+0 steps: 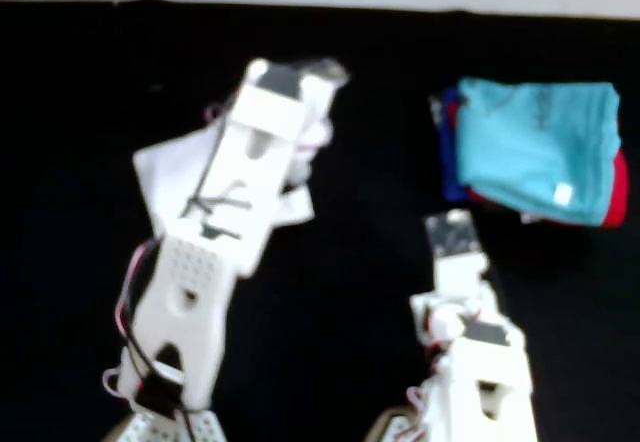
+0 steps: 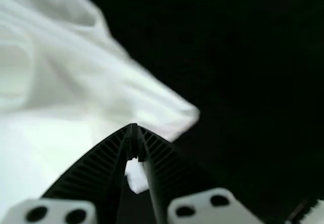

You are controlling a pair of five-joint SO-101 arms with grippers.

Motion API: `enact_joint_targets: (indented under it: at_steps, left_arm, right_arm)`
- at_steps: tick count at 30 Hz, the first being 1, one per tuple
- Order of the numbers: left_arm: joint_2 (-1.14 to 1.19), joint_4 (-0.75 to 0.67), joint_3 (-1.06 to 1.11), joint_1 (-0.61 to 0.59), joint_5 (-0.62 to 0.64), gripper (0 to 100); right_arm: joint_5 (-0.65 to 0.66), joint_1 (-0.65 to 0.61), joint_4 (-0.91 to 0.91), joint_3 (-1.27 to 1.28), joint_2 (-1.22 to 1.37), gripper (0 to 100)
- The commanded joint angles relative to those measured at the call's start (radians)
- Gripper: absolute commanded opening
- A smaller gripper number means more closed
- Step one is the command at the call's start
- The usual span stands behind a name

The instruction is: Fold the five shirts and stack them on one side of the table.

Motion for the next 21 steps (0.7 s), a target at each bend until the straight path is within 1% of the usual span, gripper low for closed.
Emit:
enact_joint_targets:
  at_steps: [1, 3, 7, 12, 14, 17, 19, 21]
  left_arm:
    - [-0.166, 0.014, -0.030, -0.005, 0.002, 1]
    - [-0.199, 0.014, -0.027, -0.053, 0.002, 1]
    - [-0.196, 0.011, 0.039, -0.191, 0.000, 1]
    - [-0.107, -0.112, 0.099, -0.321, 0.000, 1]
    - [-0.051, -0.166, 0.096, -0.343, 0.000, 1]
    - [0.013, -0.238, 0.096, -0.343, 0.003, 1]
    - [0.039, -0.269, 0.096, -0.325, 0.005, 1]
    - [0.051, -0.269, 0.096, -0.289, 0.006, 1]
  right_arm:
    - [0.008, 0.005, -0.021, 0.019, -0.001, 0.6]
    - [0.008, 0.005, -0.021, 0.019, -0.001, 0.6]
    - [0.008, 0.005, -0.021, 0.019, -0.001, 0.6]
    - [0.008, 0.005, -0.021, 0.019, -0.001, 0.6]
    - [0.008, 0.005, -0.021, 0.019, -0.001, 0.6]
    - [0.008, 0.005, -0.021, 0.019, -0.001, 0.6]
    - [0.008, 0.005, -0.021, 0.019, -0.001, 0.6]
    - [0.008, 0.005, -0.021, 0.019, -0.001, 0.6]
